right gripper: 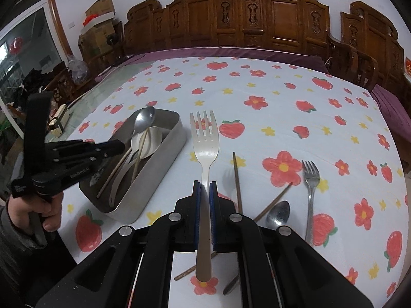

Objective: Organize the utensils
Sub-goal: 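Lower the metal spoon into the tray with the left gripper while the right carries the fork, then lower the white fork into the tray and open the right gripper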

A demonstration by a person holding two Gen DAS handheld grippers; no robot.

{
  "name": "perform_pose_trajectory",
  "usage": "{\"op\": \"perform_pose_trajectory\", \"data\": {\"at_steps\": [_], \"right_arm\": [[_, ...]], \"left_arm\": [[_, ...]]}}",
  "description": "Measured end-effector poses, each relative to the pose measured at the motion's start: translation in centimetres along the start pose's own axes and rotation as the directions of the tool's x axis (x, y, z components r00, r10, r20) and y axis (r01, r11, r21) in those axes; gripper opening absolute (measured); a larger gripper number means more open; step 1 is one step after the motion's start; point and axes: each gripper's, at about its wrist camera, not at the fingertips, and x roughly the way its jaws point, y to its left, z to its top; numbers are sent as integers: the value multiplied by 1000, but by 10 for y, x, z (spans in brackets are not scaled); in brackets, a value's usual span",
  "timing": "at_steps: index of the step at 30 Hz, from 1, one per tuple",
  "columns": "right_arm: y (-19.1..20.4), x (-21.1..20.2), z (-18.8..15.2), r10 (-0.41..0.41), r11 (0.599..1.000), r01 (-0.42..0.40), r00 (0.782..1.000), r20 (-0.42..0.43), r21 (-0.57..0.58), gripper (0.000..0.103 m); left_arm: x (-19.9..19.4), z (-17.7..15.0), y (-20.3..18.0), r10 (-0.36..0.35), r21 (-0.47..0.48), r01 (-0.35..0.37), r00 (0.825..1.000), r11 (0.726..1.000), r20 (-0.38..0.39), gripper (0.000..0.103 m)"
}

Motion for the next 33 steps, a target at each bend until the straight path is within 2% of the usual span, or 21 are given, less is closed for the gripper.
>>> {"op": "perform_pose_trajectory", "data": {"at_steps": [6,16,26,30,33], "right_arm": [[6,8,1,6,1000,-6,1000,-9,-6,8],[14,15,3,16,1000,-16,1000,-14,-7,8],[34,25,10,43,999,-43,999,-9,-7,8],[45,30,15,62,998,-62,998,-4,-1,8],[55,35,20,74,997,-74,997,0,0,8]], "left_arm": [[12,-5,5,20,-7,-20,999,1000,-38,6],[25,-6,8,7,-21,-9,997,1000,-77,6],[-8,1,19,-5,-35,5,1000,999,8,6],[-24,4,28,26,-32,-25,998,999,54,18],[-35,7,40,37,-50,-32,996,998,84,21]]}}
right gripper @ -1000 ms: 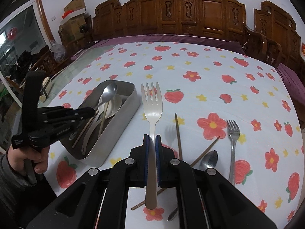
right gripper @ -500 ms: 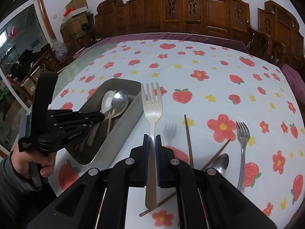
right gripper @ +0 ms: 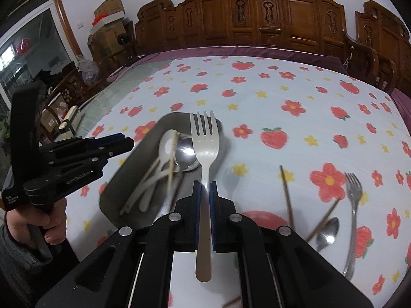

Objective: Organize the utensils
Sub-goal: 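Lower the white fork into the tray and open the right gripper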

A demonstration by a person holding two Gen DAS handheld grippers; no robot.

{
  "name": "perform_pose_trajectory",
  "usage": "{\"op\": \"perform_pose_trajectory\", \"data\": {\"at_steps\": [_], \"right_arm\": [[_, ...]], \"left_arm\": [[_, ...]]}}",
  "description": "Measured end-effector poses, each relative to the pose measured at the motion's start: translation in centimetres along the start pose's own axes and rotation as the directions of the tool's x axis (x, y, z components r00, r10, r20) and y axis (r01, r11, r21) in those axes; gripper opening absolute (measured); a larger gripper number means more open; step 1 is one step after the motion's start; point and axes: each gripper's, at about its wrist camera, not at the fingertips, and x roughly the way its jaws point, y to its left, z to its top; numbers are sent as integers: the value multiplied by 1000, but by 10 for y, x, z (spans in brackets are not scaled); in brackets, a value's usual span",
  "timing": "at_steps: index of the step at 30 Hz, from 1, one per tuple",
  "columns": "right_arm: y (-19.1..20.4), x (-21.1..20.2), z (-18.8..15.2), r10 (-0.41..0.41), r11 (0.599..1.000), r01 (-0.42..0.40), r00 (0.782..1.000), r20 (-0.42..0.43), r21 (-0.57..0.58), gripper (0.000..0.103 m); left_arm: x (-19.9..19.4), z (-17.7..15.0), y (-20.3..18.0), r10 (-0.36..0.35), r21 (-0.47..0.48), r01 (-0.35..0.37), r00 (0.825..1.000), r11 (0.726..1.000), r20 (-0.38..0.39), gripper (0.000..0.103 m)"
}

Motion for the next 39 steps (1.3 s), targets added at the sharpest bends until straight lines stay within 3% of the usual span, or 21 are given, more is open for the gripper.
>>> {"op": "perform_pose_trajectory", "data": {"at_steps": [2,4,10,15,33,39], "right_arm": [[7,4,3,6,1000,-6,1000,2,-1,8],[15,9,6,11,1000,-11,1000,3,-2,8],[30,24,13,12,1000,-12,1000,0,2,8],[35,38,17,19,999,-18,1000,-3,35,8],[56,81,4,48,993,-40,997,-63,112,9],[51,75,1,45,995,-41,998,-50,91,11]], "left_arm": [[-5,3,6,5,-6,-5,1000,1000,17,30],[-12,5,11,11,-3,-10,999,1000,43,46],[-33,11,20,20,12,-22,994,1000,110,66],[-37,14,29,36,-3,-36,992,999,122,77],[-34,13,47,54,-54,-49,992,997,113,79],[-33,11,43,50,-47,-45,992,998,118,79]]}}
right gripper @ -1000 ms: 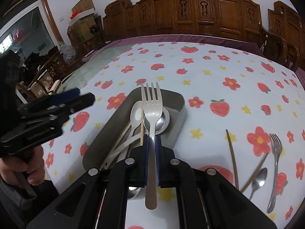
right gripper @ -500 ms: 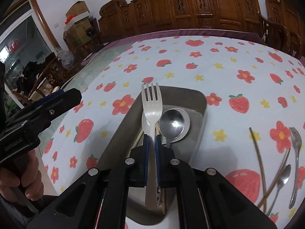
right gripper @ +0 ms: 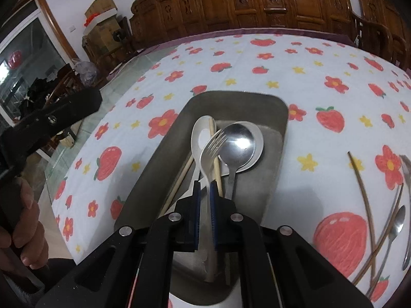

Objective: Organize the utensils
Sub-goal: 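Lower the white fork into the tray and open the right gripper, then reach the left gripper to a wooden chopstick and grasp it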

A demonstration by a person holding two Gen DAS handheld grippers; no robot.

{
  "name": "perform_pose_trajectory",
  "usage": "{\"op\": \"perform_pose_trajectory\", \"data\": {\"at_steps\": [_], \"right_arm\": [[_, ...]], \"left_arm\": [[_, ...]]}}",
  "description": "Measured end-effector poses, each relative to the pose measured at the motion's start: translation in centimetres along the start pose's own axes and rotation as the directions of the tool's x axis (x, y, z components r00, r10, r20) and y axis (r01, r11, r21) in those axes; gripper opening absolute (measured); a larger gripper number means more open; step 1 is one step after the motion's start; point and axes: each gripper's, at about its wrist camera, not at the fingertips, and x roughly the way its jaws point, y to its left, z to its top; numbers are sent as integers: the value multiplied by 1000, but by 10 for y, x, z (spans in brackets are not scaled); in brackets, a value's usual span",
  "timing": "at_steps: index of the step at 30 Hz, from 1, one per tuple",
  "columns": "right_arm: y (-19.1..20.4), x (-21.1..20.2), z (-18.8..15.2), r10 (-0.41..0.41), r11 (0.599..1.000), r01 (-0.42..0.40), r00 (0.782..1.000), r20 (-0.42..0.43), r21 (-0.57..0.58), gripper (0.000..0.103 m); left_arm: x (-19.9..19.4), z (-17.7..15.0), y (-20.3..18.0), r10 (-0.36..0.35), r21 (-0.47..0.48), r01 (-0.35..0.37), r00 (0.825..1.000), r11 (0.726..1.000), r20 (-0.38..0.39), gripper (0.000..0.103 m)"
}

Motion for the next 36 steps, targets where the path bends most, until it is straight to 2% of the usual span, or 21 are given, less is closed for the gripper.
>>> {"op": "perform_pose_trajectory", "data": {"at_steps": [1,2,8,12,16,23,32,36], "right_arm": [[-2,-2,0,6,1000,-6,1000,1,0,17],[-4,-7,0,13,1000,-13,1000,9,-2,19],[-19,-45,-2,11,1000,-9,997,71,-27,19],[-35,-78,-9,-17,999,21,993,118,-32,19],[-60,-108,-22,-79,996,85,986,148,-32,19],[-119,-142,-53,-211,977,212,968,139,5,19],[-158,-160,-87,-266,964,261,956,124,59,22],[-164,-164,-96,-276,961,270,954,118,65,22]], "left_arm": [[0,-1,-2,-1,6,1,1000,1000,3,79],[-1,-1,-5,-2,10,2,1000,1000,6,79],[-10,-5,-30,-36,23,35,999,999,25,79],[-16,-10,-51,-74,35,73,997,997,32,79],[-20,-15,-76,-104,65,102,994,993,34,79],[-19,-27,-122,-160,129,158,987,979,8,79],[-10,-53,-182,-211,219,217,976,951,-50,79],[-2,-64,-200,-229,241,243,970,940,-87,72]]}}
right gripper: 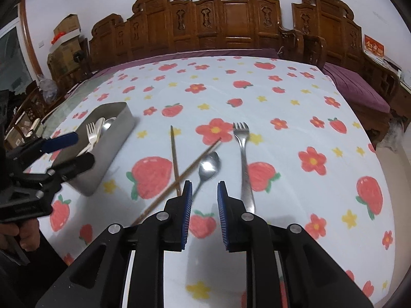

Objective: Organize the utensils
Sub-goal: 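Reach the left gripper to a wooden chopstick and grasp it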

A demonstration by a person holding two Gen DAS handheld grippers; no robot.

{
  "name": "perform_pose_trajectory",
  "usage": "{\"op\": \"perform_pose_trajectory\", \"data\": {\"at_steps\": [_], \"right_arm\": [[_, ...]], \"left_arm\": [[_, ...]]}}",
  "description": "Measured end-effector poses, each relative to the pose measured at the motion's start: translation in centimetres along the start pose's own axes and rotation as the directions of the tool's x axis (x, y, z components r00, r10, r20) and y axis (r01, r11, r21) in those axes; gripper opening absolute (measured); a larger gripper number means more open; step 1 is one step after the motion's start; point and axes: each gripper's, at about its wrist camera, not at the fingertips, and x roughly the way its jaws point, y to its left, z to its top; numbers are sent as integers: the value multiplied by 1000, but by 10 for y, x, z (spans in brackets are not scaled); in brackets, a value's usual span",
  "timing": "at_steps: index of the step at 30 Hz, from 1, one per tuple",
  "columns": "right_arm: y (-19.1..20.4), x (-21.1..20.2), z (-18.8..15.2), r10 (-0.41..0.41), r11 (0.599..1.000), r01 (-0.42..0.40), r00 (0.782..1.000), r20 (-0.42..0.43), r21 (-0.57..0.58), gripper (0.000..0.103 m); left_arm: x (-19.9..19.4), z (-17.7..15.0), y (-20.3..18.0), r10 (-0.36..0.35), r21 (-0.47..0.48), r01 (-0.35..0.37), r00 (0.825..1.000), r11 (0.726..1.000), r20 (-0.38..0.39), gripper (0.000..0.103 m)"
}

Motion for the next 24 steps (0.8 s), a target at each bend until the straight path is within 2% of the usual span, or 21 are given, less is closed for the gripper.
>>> {"op": "perform_pose_trajectory", "data": {"at_steps": [5,10,15,24], "right_arm": [[-4,2,-10,-14,1000,14,1000,-18,-10,23],[-9,8,-18,-10,1000,10,999,-38,-4,23],[-9,14,-23,-3,1000,3,999,-51,0,23],[-10,22,-26,12,1000,-11,998,-61,17,23]], "left_arm": [[25,-12,-21,-49,29,51,996,998,-70,65],[47,-24,-37,-45,86,56,991,995,-127,62],[61,-29,-40,-54,83,69,985,994,-164,58],[79,-35,-40,-43,82,61,978,995,-205,37]]}}
